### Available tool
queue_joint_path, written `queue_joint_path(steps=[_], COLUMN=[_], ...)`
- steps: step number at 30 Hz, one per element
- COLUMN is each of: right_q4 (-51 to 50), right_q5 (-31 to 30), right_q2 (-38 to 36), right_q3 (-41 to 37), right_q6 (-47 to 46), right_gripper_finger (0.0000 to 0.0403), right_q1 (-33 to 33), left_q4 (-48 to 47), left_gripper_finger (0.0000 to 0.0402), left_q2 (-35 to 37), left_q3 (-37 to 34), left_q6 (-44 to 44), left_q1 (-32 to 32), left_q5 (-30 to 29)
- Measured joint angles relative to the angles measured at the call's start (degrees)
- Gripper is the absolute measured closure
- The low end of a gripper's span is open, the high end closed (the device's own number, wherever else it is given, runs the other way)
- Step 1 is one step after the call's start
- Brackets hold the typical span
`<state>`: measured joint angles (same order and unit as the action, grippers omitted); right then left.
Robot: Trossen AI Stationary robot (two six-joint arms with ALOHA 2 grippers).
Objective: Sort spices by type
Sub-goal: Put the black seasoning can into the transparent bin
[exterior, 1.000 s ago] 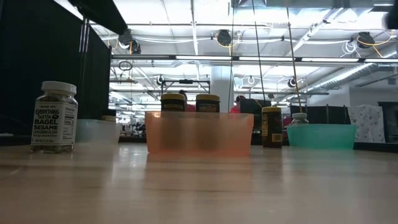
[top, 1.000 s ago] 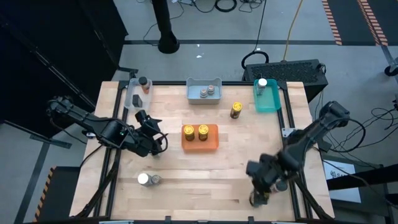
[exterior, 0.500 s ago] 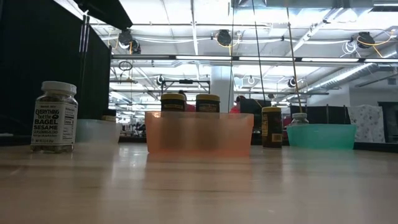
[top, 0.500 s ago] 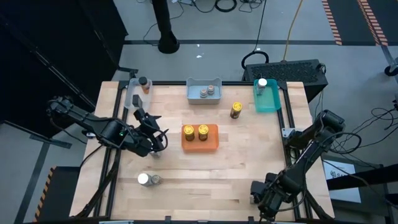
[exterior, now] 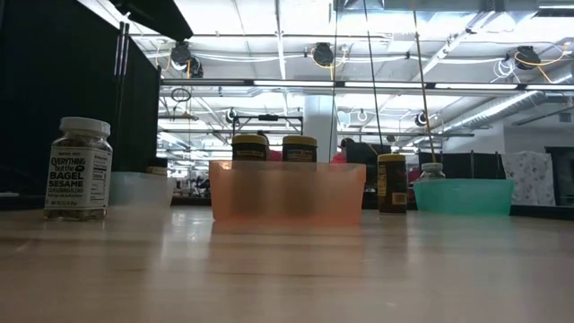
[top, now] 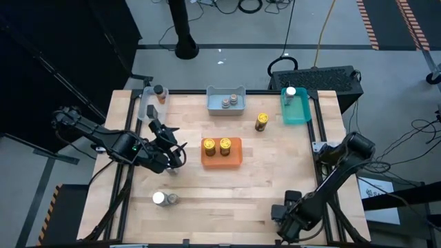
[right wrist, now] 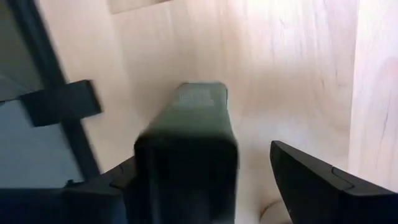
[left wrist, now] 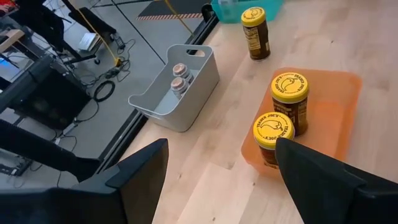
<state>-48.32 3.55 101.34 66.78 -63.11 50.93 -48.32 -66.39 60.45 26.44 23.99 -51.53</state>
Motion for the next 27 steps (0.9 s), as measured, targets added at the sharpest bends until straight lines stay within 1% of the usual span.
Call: queue_joint_path(steps=[4,10,17,20,22,23,25,27], right_q4=[-0.2,-3.2,-2.5,-1.9,-1.5,-1.5,-1.5,-1.5], right_q5=[0.0,-0.6,-0.6,-0.3,-0.1,0.4,2.6,5.6], right_q2=[1.7,1.6,1.5,1.5,1.5,1.5,1.5,1.3], right_q3=[0.0,0.0,0.0,0.0,0.0,0.0,0.0,0.0], right_q6=[1.3,0.7,2.7,2.1,2.2,2.4,3.5,4.8], right_gripper_finger=[0.0138,0.0138,0.0138,0.0139,0.0153,0.0168,0.0212,0.0269], right_q1=[-0.3,-0.7,-0.7,-0.8,-1.1,-1.3,-2.0,-3.0], left_q4=[-0.1,-0.1,-0.2,-0.2,-0.2,-0.2,-0.2,-0.2], left_gripper_finger=[0.0100,0.0100,0.0100,0.0100,0.0100,0.0100,0.0100,0.0100], left_q2=[0.0,0.0,0.0,0.0,0.0,0.0,0.0,0.0], left_q3=[0.0,0.0,0.0,0.0,0.0,0.0,0.0,0.0], left_q6=[0.0,0.0,0.1,0.1,0.1,0.1,0.0,0.0], left_q1=[0.0,0.0,0.0,0.0,0.0,0.0,0.0,0.0], left_q5=[0.0,0.0,0.0,0.0,0.0,0.0,0.0,0.0])
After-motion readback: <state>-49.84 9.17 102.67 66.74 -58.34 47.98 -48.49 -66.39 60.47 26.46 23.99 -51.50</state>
